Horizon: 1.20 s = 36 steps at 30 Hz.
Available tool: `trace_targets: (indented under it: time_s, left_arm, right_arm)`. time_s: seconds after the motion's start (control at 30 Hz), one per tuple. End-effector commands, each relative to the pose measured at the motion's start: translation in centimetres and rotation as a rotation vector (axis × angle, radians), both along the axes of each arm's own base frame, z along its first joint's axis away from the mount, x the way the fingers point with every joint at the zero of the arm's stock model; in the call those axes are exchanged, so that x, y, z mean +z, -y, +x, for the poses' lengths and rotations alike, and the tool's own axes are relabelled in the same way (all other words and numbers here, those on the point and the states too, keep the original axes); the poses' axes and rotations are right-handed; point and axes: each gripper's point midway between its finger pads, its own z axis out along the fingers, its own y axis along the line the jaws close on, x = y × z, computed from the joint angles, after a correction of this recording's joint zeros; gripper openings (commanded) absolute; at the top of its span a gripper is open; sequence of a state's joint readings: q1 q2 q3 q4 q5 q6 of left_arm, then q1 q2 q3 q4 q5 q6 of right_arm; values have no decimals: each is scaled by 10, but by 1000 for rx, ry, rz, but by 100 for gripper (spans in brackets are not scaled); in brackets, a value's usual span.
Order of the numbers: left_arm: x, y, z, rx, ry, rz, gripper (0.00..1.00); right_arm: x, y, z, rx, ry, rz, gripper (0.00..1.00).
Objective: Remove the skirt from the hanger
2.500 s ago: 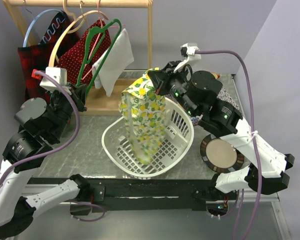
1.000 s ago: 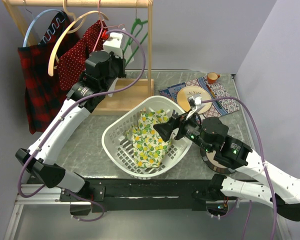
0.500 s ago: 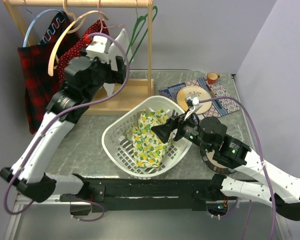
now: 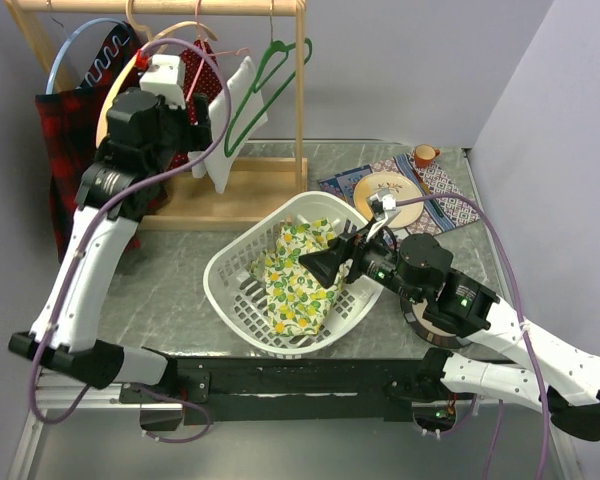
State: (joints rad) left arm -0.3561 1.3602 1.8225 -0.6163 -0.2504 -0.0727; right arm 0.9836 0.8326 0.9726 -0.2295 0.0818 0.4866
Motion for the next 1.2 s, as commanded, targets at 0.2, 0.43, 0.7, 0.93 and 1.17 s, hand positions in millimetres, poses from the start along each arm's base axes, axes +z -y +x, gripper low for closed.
trace_targets:
  time_s: [0.2,0.43,0.7,0.93,1.17]
  left_arm:
    - [-13,3,42,-24,-31,9,60]
    - [-16,-4,59,23,-29,25,41]
    - [-14,-10,61,65,-7,15,19]
    - [3,-10,53,57,37,-18,1]
    - [38,-9,37,29,124,-63,1]
  right_arm:
    - [8,-7,-11,68,21,57,100]
    - [-4,-8,-5,48,21,23,100]
    - [-11,-12,6,13,24,7,100]
    - [-15,-19,8,29,19,14,100]
    - [-7,-18,7,24,27,25,100]
